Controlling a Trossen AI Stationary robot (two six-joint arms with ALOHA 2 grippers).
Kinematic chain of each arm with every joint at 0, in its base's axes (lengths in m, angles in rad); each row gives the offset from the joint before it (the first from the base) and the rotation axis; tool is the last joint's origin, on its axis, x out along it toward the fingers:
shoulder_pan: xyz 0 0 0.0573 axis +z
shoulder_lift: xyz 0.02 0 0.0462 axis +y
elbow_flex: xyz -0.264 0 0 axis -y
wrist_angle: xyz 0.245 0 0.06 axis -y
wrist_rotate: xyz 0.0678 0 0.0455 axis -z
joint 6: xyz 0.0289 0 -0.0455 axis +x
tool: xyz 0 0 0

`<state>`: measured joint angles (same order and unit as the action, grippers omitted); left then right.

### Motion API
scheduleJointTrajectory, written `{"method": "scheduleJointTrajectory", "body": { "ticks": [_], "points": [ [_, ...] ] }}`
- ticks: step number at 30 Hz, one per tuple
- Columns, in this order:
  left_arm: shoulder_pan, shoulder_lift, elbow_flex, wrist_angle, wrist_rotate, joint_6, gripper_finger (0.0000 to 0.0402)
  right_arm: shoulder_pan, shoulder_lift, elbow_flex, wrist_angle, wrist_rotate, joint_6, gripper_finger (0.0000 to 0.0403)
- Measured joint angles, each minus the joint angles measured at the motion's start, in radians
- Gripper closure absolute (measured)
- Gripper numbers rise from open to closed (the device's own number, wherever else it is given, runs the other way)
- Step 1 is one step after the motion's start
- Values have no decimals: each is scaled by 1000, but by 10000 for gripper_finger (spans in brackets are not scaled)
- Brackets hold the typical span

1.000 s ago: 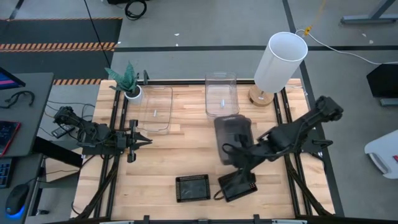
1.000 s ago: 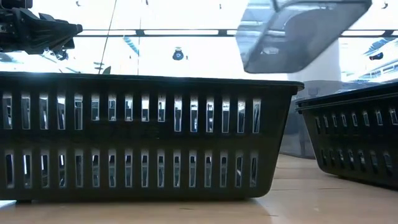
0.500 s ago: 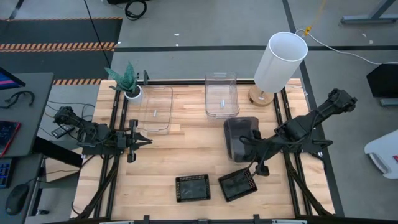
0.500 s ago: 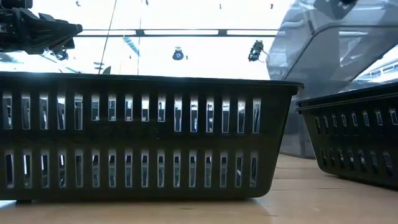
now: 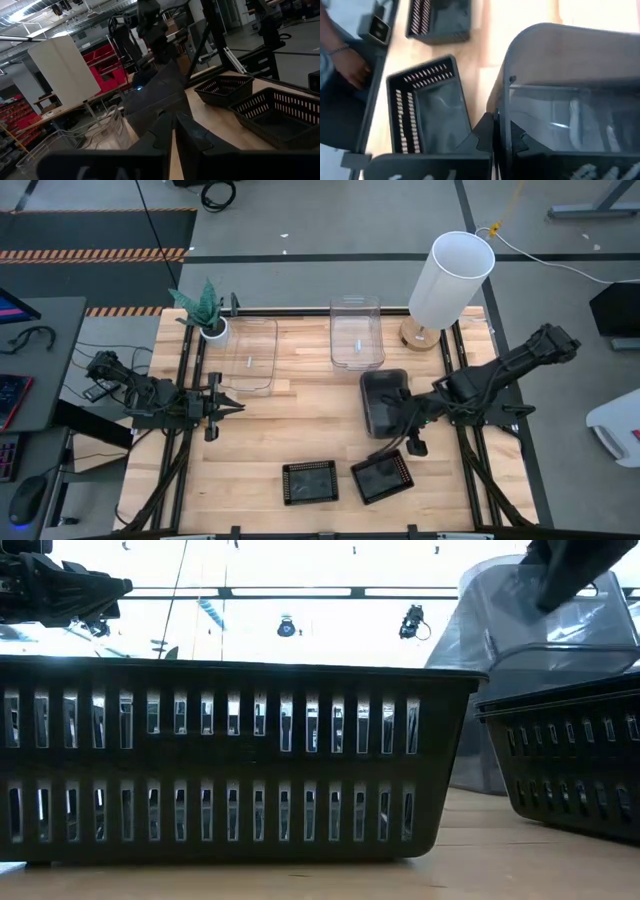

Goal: Stack baskets by color
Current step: Stack the left gray bin on top of the right gray bin

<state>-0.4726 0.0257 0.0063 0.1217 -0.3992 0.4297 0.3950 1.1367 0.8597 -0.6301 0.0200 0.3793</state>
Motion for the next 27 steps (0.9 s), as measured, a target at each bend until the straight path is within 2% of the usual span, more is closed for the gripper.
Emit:
{"method": "scheduleJointTrajectory", "body": {
  "ticks": [6, 14, 27],
  "points": [
    [0, 0, 0, 0, 0, 0, 372, -20, 31, -22, 125, -56, -48, 395],
    [0, 0, 0, 1, 0, 0, 370, -20, 56, -21, 124, -28, -62, 395],
    [0, 0, 0, 1, 0, 0, 370, -25, 82, -23, 106, 47, -200, 395]
  ]
}}
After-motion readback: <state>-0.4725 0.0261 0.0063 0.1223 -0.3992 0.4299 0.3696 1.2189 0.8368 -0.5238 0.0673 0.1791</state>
